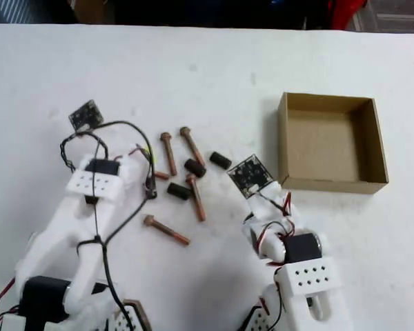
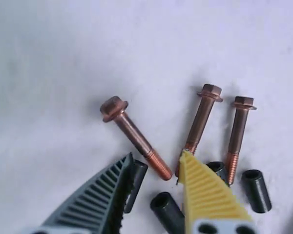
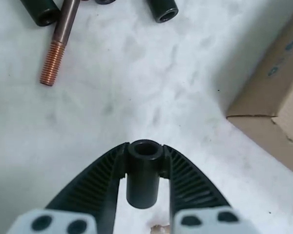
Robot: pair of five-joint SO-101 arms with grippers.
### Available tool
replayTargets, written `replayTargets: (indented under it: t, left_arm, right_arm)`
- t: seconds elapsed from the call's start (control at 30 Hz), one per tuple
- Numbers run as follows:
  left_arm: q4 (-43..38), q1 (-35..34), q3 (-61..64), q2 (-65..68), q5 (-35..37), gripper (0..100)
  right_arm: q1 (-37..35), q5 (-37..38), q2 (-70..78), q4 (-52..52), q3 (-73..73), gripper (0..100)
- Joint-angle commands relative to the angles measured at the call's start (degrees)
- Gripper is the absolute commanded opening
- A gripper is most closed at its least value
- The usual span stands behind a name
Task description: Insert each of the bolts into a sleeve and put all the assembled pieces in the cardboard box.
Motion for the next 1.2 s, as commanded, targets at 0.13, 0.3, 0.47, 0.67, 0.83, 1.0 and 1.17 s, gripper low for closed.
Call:
replayTargets:
  t: [0.13, 0.3, 0.47, 0.67, 0.83, 1.0, 1.17]
  left_arm:
    - [4.8, -4.7, -6.5, -0.2, 1.7, 16]
    - [5.5, -4.5, -8.6, 3.4, 2.5, 16]
    - [14.8, -3.7, -20.2, 15.4, 4.7, 16]
    - [20.4, -2.6, -30.2, 26.3, 8.0, 16]
    - [19.4, -2.6, -31.0, 30.8, 11.7, 16]
    - [17.1, -2.8, -31.0, 33.4, 12.3, 16]
    - [13.5, -3.0, -31.0, 35.3, 12.3, 16]
  right_arm:
    - [0.6, 0.9, -0.9, -0.8, -0.4, 1.7]
    - [0.6, 0.9, -0.9, -0.8, -0.4, 1.7]
    - [0.6, 0.9, -0.9, -0.9, 0.2, 1.7]
    - [0.6, 0.9, -0.9, -1.0, 0.6, 1.7]
    - [0.6, 0.9, -0.9, -1.0, 0.6, 1.7]
    - [0.6, 0.9, -0.9, -1.0, 0.6, 1.7]
    - [0.6, 0.9, -0.9, -1.0, 0.7, 1.7]
